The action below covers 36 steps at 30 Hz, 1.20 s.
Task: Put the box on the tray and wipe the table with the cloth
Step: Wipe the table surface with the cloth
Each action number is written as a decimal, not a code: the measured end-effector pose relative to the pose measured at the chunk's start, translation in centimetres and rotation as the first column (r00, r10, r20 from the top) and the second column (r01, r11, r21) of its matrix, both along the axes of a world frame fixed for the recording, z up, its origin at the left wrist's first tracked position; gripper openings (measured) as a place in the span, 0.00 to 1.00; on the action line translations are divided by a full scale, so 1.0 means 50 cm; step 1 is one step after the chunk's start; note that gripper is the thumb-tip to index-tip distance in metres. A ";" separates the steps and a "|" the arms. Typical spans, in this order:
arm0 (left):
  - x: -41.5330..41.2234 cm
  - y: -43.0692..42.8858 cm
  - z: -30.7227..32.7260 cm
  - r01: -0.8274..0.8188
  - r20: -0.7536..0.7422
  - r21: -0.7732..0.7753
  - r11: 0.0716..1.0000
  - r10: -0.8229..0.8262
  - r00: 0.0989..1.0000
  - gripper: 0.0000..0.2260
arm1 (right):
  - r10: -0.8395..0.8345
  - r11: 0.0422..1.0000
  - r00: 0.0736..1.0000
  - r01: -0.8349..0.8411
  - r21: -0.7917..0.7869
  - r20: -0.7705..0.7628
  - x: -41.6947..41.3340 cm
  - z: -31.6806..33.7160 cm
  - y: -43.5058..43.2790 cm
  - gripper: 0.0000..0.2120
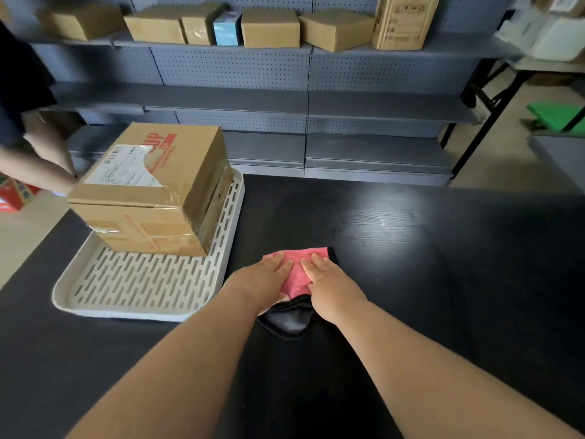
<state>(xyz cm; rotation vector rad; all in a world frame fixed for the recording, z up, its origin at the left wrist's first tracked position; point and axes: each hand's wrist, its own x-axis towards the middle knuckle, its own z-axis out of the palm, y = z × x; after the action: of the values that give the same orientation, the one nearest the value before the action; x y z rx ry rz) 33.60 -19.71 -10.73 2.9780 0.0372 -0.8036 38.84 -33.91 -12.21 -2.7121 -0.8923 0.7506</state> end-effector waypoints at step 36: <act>0.404 -0.211 0.005 0.093 0.039 -0.042 0.995 -0.092 0.995 0.30 | -0.217 0.976 0.974 0.214 0.044 0.065 0.369 -0.020 -0.207 0.27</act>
<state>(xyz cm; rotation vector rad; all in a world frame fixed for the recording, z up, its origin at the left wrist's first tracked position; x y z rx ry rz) 53.81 -30.25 -10.48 2.9713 -0.1196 -0.7472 57.28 -44.26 -13.24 -2.7581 -0.6044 0.5927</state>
